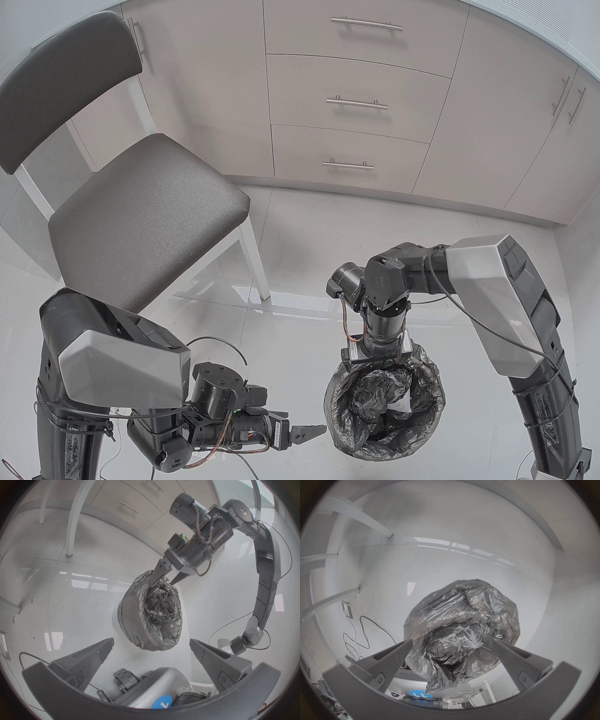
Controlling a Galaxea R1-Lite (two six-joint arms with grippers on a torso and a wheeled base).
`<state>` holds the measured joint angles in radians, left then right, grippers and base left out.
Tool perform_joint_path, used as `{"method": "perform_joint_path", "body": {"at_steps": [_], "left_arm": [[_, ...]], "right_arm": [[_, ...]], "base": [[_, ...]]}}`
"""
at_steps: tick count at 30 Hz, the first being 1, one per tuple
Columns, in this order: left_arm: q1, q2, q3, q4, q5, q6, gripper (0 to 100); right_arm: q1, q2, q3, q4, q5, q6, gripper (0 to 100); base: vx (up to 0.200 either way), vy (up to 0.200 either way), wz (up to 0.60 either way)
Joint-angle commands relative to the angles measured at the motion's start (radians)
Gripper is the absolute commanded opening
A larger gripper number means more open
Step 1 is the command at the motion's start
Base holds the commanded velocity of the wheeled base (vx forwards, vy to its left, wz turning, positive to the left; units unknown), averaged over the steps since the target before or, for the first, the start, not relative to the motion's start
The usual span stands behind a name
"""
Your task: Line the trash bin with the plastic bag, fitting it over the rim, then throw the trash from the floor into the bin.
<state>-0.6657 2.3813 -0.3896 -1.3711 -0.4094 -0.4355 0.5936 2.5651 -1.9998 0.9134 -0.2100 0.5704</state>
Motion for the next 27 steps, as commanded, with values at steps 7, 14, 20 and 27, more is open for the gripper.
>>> {"method": "perform_joint_path", "body": {"at_steps": [7, 14, 20, 27], "left_arm": [[0.0, -0.001, 0.0, 0.0, 0.0, 0.0, 100], [0.0, -0.001, 0.0, 0.0, 0.0, 0.001, 100], [0.0, -0.001, 0.001, 0.0, 0.0, 0.001, 100], [0.0, 0.001, 0.001, 0.0, 0.0, 0.001, 100]], "right_arm": [[0.003, -0.094, 0.0, 0.009, 0.0, 0.008, 100], [0.012, -0.079, 0.0, 0.045, 0.0, -0.004, 0], [0.018, -0.071, 0.0, 0.047, 0.0, -0.003, 0], [0.022, 0.024, 0.0, 0.05, -0.003, 0.011, 0]], "base": [[0.0, 0.0, 0.0], [0.0, 0.0, 0.0], [0.0, 0.0, 0.0], [0.0, 0.0, 0.0]]}}
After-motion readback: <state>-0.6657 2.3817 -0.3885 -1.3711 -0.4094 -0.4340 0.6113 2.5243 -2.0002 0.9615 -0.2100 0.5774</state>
